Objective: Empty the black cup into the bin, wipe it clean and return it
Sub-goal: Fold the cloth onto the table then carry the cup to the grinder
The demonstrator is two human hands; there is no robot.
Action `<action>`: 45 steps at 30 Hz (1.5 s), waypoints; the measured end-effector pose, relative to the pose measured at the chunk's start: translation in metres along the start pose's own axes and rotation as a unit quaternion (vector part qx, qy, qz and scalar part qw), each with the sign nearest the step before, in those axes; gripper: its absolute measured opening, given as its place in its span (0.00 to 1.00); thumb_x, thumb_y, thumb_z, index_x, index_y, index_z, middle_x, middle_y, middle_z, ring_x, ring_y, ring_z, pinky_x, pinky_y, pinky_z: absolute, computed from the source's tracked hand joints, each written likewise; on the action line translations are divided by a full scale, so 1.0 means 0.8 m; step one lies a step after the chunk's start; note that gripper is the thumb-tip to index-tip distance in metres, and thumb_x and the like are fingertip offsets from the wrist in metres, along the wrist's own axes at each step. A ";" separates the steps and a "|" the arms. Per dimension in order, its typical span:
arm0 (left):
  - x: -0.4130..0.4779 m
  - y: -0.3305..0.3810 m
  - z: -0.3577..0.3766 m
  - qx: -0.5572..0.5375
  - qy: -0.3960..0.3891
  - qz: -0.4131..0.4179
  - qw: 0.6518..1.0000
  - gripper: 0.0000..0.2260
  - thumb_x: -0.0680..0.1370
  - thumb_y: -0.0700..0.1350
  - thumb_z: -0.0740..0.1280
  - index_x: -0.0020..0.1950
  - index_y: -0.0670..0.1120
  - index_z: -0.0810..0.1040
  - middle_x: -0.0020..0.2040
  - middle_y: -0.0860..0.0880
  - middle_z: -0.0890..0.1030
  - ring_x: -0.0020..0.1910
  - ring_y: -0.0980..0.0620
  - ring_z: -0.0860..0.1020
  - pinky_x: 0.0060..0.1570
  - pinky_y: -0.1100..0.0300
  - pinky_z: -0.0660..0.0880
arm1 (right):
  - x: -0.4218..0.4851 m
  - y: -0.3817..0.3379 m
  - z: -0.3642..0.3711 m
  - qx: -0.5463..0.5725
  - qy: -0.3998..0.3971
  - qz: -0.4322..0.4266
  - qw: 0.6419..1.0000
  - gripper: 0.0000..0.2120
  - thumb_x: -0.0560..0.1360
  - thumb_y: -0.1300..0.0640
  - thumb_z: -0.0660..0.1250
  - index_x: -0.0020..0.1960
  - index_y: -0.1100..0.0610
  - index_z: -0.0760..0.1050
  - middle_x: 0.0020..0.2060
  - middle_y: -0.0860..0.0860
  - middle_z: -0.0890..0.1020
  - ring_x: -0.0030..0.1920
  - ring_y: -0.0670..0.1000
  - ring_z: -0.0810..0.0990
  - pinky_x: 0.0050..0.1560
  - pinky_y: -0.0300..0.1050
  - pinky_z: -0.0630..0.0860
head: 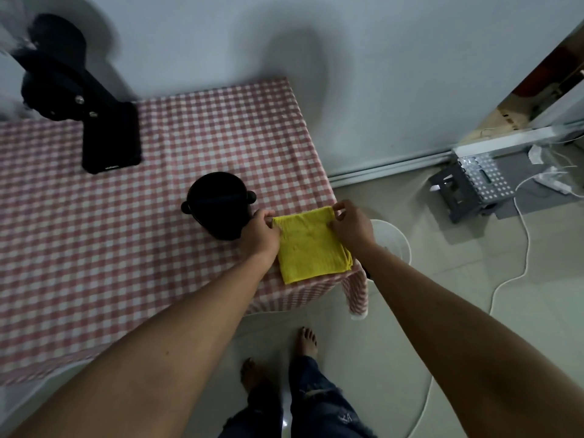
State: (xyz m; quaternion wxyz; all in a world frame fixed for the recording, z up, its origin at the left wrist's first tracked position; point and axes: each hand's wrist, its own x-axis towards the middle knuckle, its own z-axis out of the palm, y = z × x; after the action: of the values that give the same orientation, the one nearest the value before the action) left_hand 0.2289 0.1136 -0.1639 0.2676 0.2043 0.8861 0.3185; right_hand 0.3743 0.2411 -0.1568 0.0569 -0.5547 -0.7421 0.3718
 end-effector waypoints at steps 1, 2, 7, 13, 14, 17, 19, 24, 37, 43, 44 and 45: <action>-0.002 0.000 0.000 0.017 -0.003 0.015 1.000 0.17 0.80 0.43 0.67 0.69 0.52 0.77 0.64 0.49 0.82 0.59 0.47 0.81 0.54 0.55 0.78 | 0.000 0.000 0.000 -0.004 0.000 -0.002 1.000 0.17 0.73 0.60 0.68 0.62 0.54 0.75 0.55 0.56 0.82 0.54 0.58 0.80 0.48 0.46 0.72; -0.005 -0.001 0.000 0.040 -0.009 0.031 0.999 0.19 0.80 0.43 0.66 0.71 0.53 0.75 0.66 0.49 0.80 0.61 0.46 0.81 0.56 0.51 0.79 | 0.000 0.000 0.001 -0.007 -0.001 -0.005 1.000 0.17 0.74 0.59 0.68 0.63 0.54 0.75 0.56 0.56 0.82 0.54 0.58 0.80 0.48 0.46 0.72; -0.020 0.005 -0.011 0.118 -0.032 0.101 0.987 0.21 0.80 0.44 0.65 0.74 0.52 0.73 0.71 0.46 0.75 0.68 0.44 0.75 0.63 0.48 0.75 | -0.004 -0.014 -0.004 -0.017 0.022 -0.023 0.999 0.18 0.74 0.55 0.67 0.64 0.51 0.75 0.58 0.56 0.79 0.56 0.57 0.79 0.55 0.51 0.77; -0.044 0.022 -0.049 0.042 -0.009 0.181 0.983 0.14 0.80 0.45 0.67 0.66 0.48 0.81 0.65 0.48 0.79 0.62 0.48 0.80 0.57 0.50 0.78 | -0.014 -0.071 -0.005 0.054 0.047 -0.068 0.995 0.12 0.76 0.55 0.66 0.58 0.55 0.80 0.50 0.56 0.84 0.50 0.57 0.82 0.47 0.47 0.76; -0.047 0.026 -0.059 0.021 0.007 0.189 0.982 0.13 0.81 0.45 0.67 0.64 0.48 0.82 0.63 0.48 0.80 0.59 0.49 0.81 0.55 0.51 0.79 | -0.016 -0.082 -0.003 0.067 0.045 -0.075 0.994 0.11 0.76 0.56 0.66 0.57 0.56 0.81 0.49 0.55 0.84 0.50 0.56 0.82 0.46 0.46 0.75; -0.045 0.028 -0.098 -0.008 0.077 0.191 0.979 0.11 0.82 0.47 0.65 0.62 0.51 0.82 0.61 0.50 0.81 0.56 0.52 0.81 0.50 0.55 0.80 | -0.025 -0.116 0.008 0.093 0.028 -0.097 0.991 0.11 0.76 0.55 0.66 0.56 0.57 0.81 0.50 0.55 0.85 0.51 0.55 0.83 0.47 0.44 0.74; -0.034 0.023 -0.122 -0.002 0.125 0.167 0.978 0.13 0.82 0.48 0.65 0.64 0.52 0.81 0.64 0.50 0.79 0.63 0.50 0.77 0.55 0.55 0.78 | -0.029 -0.138 0.018 0.098 0.011 -0.104 0.990 0.13 0.77 0.54 0.66 0.58 0.57 0.81 0.53 0.55 0.85 0.54 0.55 0.82 0.52 0.46 0.76; -0.001 -0.009 -0.166 0.018 0.133 0.031 0.990 0.20 0.80 0.50 0.67 0.73 0.55 0.72 0.74 0.46 0.66 0.73 0.45 0.65 0.67 0.51 0.71 | -0.039 -0.182 0.045 0.107 -0.072 -0.100 0.987 0.18 0.78 0.51 0.65 0.65 0.57 0.77 0.58 0.56 0.83 0.57 0.56 0.81 0.58 0.52 0.77; 0.027 -0.059 -0.182 -0.323 0.068 -0.119 0.936 0.16 0.79 0.41 0.70 0.67 0.44 0.80 0.62 0.45 0.83 0.55 0.47 0.84 0.58 0.49 0.82 | -0.033 -0.203 0.072 0.138 -0.130 -0.109 0.976 0.14 0.78 0.58 0.62 0.60 0.53 0.81 0.35 0.48 0.82 0.38 0.51 0.80 0.45 0.54 0.82; 0.042 -0.081 -0.215 -0.353 0.100 -0.128 0.921 0.15 0.79 0.41 0.70 0.66 0.43 0.81 0.58 0.44 0.85 0.53 0.46 0.85 0.53 0.49 0.83 | -0.039 -0.247 0.092 0.155 -0.128 -0.134 0.970 0.13 0.78 0.60 0.62 0.59 0.54 0.82 0.34 0.47 0.81 0.34 0.46 0.78 0.34 0.41 0.75; 0.046 -0.084 -0.223 -0.359 0.103 -0.128 0.919 0.14 0.79 0.41 0.70 0.65 0.43 0.82 0.57 0.43 0.85 0.53 0.45 0.85 0.53 0.49 0.83 | -0.042 -0.256 0.096 0.157 -0.133 -0.133 0.969 0.13 0.79 0.60 0.63 0.59 0.54 0.81 0.34 0.48 0.82 0.34 0.46 0.79 0.34 0.40 0.74; 0.052 -0.089 -0.234 -0.359 0.109 -0.129 0.918 0.14 0.79 0.41 0.70 0.65 0.43 0.82 0.57 0.43 0.85 0.52 0.45 0.85 0.52 0.50 0.83 | -0.043 -0.267 0.101 0.160 -0.137 -0.131 0.969 0.13 0.79 0.60 0.63 0.60 0.55 0.81 0.36 0.49 0.83 0.34 0.46 0.79 0.34 0.39 0.75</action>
State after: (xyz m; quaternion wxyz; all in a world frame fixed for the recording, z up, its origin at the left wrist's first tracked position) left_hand 0.0698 -0.0003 -0.1039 0.2638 -0.0578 0.7544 0.5983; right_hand 0.1804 0.1488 -0.0718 0.0908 -0.3804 -0.7395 0.5479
